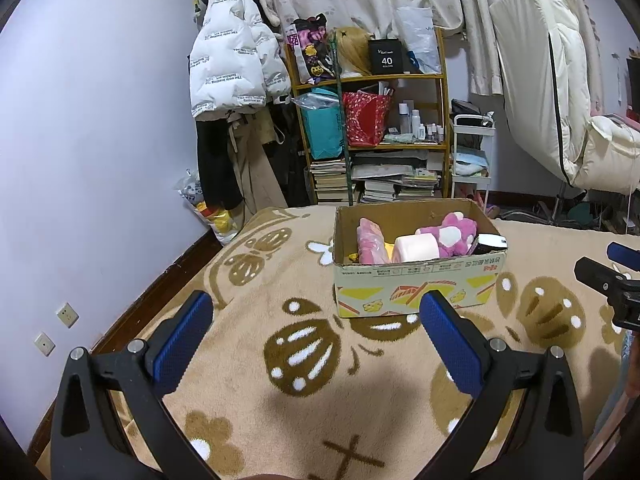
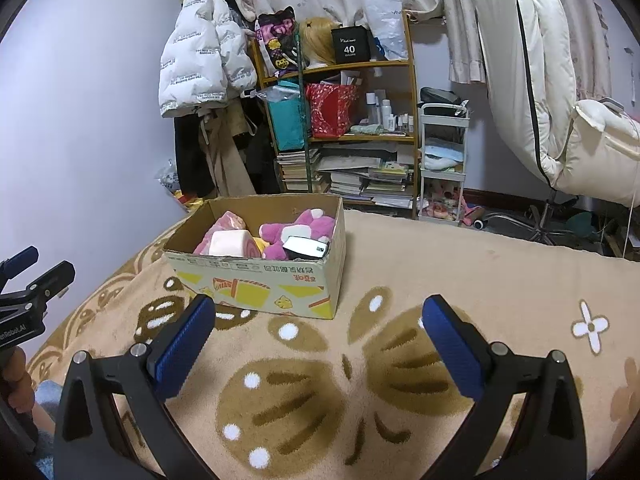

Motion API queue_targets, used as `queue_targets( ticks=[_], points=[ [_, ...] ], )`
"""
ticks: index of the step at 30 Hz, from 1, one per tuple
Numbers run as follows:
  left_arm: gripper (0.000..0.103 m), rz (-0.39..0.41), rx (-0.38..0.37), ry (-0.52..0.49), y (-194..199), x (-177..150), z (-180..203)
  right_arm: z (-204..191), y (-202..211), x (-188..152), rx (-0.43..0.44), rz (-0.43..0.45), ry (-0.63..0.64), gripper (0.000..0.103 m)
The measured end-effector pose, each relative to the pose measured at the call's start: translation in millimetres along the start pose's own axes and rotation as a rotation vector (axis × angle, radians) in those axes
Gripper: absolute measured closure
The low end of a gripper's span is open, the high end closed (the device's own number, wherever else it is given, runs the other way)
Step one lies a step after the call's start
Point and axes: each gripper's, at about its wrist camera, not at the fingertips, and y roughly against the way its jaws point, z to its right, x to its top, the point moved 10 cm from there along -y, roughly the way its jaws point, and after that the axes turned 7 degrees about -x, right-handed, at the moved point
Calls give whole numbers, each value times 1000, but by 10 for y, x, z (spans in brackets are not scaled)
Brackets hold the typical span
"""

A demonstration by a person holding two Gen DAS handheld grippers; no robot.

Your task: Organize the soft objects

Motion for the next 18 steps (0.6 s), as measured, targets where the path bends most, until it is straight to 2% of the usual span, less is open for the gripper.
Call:
queue_targets(
  ticks=[18],
  points=[
    [1, -19, -6, -13, -43, -67, 17, -1, -7, -17, 4, -4, -1, 0]
  ],
)
